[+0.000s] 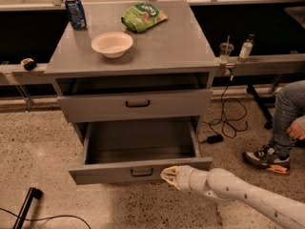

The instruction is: Close middle drawer

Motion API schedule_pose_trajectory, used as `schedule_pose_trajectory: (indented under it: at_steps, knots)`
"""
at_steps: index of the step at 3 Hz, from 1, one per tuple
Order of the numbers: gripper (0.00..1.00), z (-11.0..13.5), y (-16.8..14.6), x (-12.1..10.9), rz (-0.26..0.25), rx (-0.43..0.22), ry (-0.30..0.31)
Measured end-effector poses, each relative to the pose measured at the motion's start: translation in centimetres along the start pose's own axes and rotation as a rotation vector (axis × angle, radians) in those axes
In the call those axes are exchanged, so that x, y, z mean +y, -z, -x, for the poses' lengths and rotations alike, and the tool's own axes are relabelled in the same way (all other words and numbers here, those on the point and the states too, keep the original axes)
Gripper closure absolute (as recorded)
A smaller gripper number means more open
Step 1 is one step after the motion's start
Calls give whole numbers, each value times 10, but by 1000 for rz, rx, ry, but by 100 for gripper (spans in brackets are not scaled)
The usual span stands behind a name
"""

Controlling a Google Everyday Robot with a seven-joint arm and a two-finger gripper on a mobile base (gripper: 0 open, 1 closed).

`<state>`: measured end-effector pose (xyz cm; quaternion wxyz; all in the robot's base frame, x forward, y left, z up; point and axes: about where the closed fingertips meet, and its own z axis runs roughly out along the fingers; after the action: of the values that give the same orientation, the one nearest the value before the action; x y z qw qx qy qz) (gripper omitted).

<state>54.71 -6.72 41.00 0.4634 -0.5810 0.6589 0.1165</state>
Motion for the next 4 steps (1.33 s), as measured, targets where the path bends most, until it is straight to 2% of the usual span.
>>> schedule_pose_trajectory:
  at_steps: [1,2,3,4]
  knots:
    - [100,0,0,0,0,0,0]
    - [100,-6,-28,-13,25,-32,-15]
    - [100,-6,-28,-13,25,-32,-15]
    - [100,-9,-47,-40,23,-46,12]
